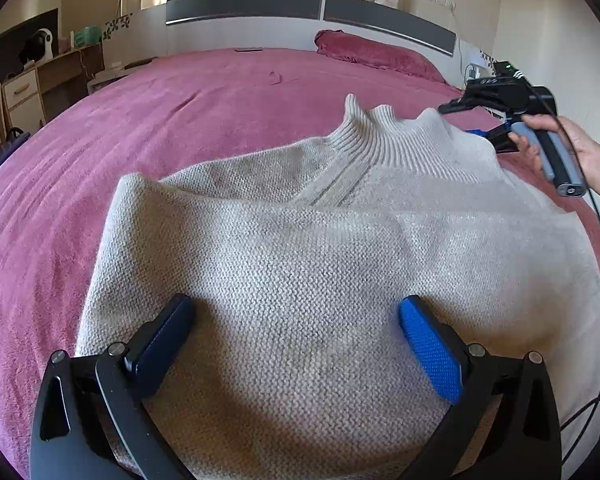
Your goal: Fold clothes
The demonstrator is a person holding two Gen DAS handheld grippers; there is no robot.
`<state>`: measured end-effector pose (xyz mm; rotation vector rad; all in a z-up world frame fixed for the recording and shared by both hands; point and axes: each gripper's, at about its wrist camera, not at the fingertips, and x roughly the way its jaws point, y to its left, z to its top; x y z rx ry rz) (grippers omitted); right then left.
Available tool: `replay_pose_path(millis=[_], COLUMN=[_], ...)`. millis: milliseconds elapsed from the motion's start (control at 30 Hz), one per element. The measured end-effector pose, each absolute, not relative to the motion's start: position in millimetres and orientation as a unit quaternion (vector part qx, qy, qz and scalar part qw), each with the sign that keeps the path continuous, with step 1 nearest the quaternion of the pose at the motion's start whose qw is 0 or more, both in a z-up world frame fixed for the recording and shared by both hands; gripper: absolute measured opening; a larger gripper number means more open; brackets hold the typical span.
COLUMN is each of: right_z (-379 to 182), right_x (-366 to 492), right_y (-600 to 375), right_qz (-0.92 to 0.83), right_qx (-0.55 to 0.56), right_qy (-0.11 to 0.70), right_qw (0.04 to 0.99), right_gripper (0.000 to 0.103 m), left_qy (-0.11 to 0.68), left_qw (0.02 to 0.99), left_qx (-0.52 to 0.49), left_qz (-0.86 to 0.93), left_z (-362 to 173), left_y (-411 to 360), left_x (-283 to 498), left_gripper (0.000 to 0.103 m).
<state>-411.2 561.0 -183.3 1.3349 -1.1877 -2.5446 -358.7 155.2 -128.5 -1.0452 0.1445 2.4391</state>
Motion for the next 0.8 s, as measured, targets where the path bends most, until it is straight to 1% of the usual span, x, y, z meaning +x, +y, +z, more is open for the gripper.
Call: replay_pose_path(millis=[33, 67, 100, 167, 267, 333, 400, 467, 500, 633, 800], right_z=[-183.1, -182.9, -179.7, -173.4, -138.4, -111.4, -85.1, -74.1, -72.5, -92.1, -136.2], right_x=[-414.2, -417.1, -418.6, -421.4, -406.8, -387.2, -357.8, -324.6, -299.5, -226.6, -194.2], right_y=[556.7, 552.5, 547.0, 536.0, 513.1, 485.2, 444.1, 406.2, 386.3, 351.7, 371.1], right_qz=[-0.821, -0.824, -0.824, -0.823, -0.842, -0.851, -0.861, -0.862, -0.860, -0.845, -0.832], right_qx=[0.435, 0.440, 0.444, 0.452, 0.420, 0.413, 0.426, 0.445, 0.456, 0.493, 0.513], right_qy=[-0.370, -0.358, -0.353, -0.343, -0.331, -0.304, -0.234, -0.173, -0.145, -0.092, -0.160], right_qw=[0.013, 0.009, 0.013, 0.020, 0.070, 0.112, 0.151, 0.172, 0.180, 0.185, 0.140], right_gripper=[0.036, 0.003, 0.005, 0.004, 0.004, 0.004, 0.004, 0.004, 0.004, 0.004, 0.004], left_qy=[0.052, 0.050, 0.047, 0.044, 0.043, 0.042, 0.038, 0.032, 0.031, 0.005, -0.044], left_qw=[0.240, 0.240, 0.241, 0.243, 0.244, 0.244, 0.247, 0.249, 0.250, 0.253, 0.234], left_qx=[-0.381, -0.381, -0.382, -0.382, -0.383, -0.384, -0.385, -0.386, -0.386, -0.391, -0.383], left_qz=[0.891, 0.891, 0.891, 0.890, 0.890, 0.889, 0.889, 0.888, 0.888, 0.885, 0.893], left_z=[-130.0, -130.1, -130.3, -131.1, -131.3, -130.7, -130.6, -130.0, -128.3, -115.5, -100.2], left_y=[152.5, 150.6, 149.6, 149.5, 151.0, 151.2, 151.7, 149.7, 148.8, 132.8, 99.1], left_x=[-358.9, -359.2, -360.2, -361.6, -362.1, -362.8, -363.4, -364.1, -363.3, -350.3, -311.2], left_gripper=[0.103, 0.103, 0.103, 0.103, 0.103, 0.103, 0.103, 0.103, 0.103, 0.103, 0.103])
